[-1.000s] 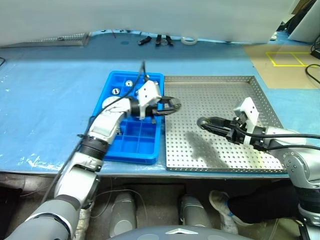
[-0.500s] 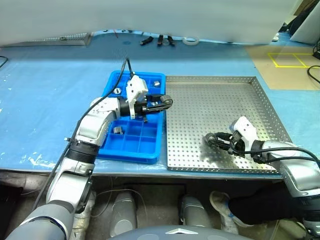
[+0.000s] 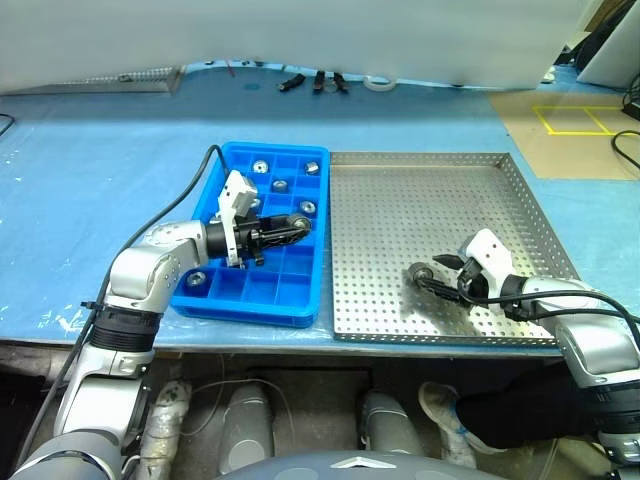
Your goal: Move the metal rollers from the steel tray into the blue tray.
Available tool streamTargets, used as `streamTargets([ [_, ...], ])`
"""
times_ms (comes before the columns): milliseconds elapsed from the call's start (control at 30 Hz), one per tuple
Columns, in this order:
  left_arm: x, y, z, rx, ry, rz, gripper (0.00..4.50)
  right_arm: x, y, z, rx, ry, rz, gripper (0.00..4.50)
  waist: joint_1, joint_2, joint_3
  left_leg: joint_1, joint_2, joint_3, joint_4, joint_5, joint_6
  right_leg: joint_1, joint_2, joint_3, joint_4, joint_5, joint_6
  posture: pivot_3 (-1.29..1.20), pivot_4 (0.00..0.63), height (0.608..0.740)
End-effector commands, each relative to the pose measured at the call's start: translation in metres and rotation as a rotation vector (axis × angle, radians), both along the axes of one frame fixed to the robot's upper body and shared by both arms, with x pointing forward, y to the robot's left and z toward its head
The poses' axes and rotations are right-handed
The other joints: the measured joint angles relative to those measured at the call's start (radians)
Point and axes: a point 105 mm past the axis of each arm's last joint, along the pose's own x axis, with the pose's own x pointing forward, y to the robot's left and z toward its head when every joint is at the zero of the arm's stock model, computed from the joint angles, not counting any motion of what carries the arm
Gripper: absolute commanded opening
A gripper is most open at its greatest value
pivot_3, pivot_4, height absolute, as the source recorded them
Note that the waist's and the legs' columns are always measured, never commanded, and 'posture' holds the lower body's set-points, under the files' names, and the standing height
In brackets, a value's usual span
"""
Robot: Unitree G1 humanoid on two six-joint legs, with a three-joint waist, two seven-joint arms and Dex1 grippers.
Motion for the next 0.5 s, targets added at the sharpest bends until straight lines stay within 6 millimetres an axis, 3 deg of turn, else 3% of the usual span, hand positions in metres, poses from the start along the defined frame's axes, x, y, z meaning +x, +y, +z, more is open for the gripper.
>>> streamTargets([
  [33, 0.001, 0.007, 0.008, -0.016, -0.026, 0.032, 1.29, 0.005, 0.006, 0.025, 0.014, -0.089, 0.039, 3.13, 0.001, 0.0, 0.0, 0.0, 0.0, 0.0, 0.0, 0.0, 0.0, 0.0, 0.0, 0.0, 0.0, 0.0, 0.0, -0.11, 0.15, 0.74],
  [133, 0.001, 0.008, 0.008, -0.019, -0.03, 0.046, 1.29, 0.007, 0.012, 0.03, 0.033, -0.101, 0.052, 3.13, 0.002, 0.0, 0.0, 0.0, 0.0, 0.0, 0.0, 0.0, 0.0, 0.0, 0.0, 0.0, 0.0, 0.0, 0.0, -0.11, 0.15, 0.74],
  [500, 0.002, 0.038, 0.018, -0.015, -0.042, 0.147, 1.29, 0.013, 0.067, 0.081, 0.206, -0.199, 0.218, 3.13, 0.002, 0.0, 0.0, -0.001, 0.001, 0.0, 0.0, 0.0, 0.0, -0.001, 0.0, 0.0, 0.001, 0.0, 0.0, -0.07, 0.15, 0.74],
])
